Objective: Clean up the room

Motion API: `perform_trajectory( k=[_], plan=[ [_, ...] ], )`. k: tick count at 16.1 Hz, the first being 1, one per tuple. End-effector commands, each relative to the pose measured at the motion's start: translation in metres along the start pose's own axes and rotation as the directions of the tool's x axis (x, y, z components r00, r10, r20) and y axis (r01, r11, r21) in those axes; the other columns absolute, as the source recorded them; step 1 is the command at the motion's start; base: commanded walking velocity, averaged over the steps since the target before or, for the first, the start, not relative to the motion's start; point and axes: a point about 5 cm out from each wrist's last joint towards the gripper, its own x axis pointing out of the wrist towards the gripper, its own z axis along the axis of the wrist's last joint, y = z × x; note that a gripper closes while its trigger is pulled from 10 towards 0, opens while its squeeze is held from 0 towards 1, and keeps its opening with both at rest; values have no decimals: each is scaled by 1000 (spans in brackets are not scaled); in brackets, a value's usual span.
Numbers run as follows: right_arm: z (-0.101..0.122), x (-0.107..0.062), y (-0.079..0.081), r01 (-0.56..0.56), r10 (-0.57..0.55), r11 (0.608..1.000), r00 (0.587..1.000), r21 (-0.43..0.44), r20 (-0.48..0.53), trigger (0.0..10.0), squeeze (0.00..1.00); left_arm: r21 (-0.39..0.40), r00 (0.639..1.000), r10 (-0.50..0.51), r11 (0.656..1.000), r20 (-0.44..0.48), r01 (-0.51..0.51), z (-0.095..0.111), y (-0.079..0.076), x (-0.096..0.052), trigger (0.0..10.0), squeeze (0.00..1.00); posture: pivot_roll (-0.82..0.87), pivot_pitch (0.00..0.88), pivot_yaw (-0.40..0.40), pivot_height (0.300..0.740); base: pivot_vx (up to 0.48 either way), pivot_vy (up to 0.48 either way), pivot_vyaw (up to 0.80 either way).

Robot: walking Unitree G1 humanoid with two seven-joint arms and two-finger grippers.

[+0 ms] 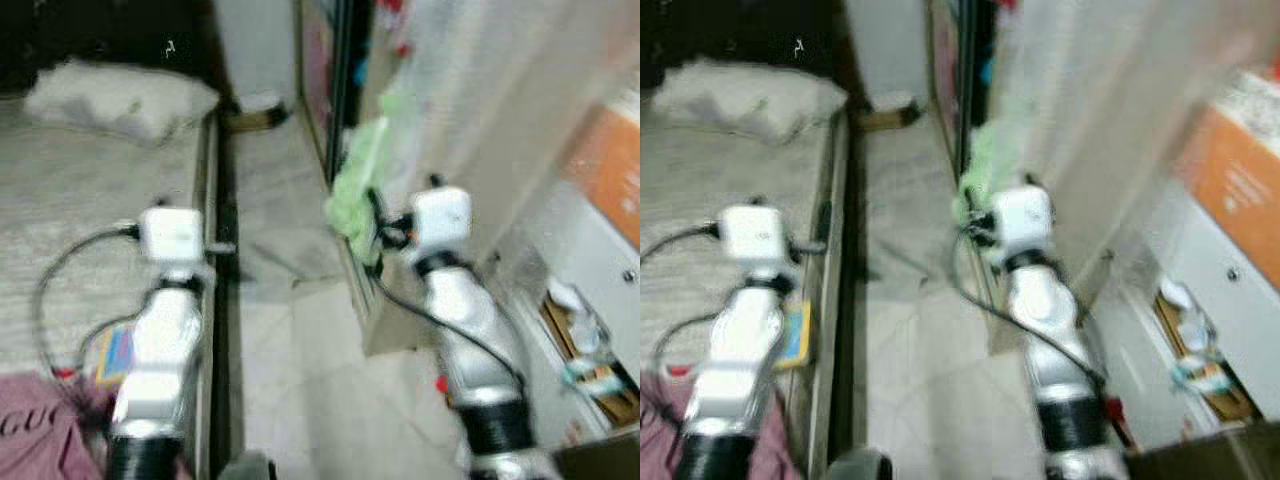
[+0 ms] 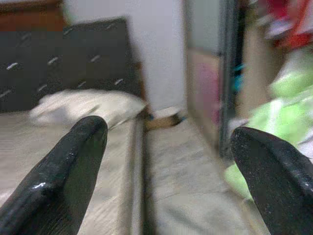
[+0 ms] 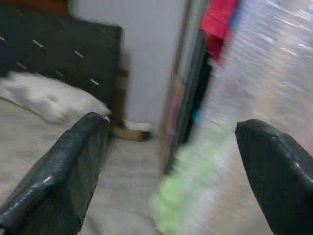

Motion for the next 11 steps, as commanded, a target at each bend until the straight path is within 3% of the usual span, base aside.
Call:
perform_trajectory(
  k=[1, 3, 7, 11],
  plan=[
    [-1, -1, -7, 17, -17, 1000, 1000, -6, -7, 10000, 0, -23, 1000, -9, 1000, -6, 9, 1, -3, 0, 10000, 0, 16, 0, -17, 740, 0, 0, 781],
    [-8, -2, -8, 23, -22, 1000, 999, 17, -33, 10000, 0, -92, 998, 16, 996, -63, -22, -9, 2, 0, 10000, 0, 20, 0, -21, 740, 0, 0, 781],
    [-25, -6, -7, 39, -31, 996, 994, 80, -100, 10000, 0, -156, 994, 2, 988, -107, -19, -20, 1, 0, 10000, 0, 25, 0, -23, 740, 0, 0, 783],
    [-32, -5, -7, 41, -26, 993, 991, 112, -128, 10000, 0, -168, 992, -12, 986, -122, -9, -24, 0, 2, 10000, 0, 28, 0, -23, 740, 0, 0, 795]
  ],
)
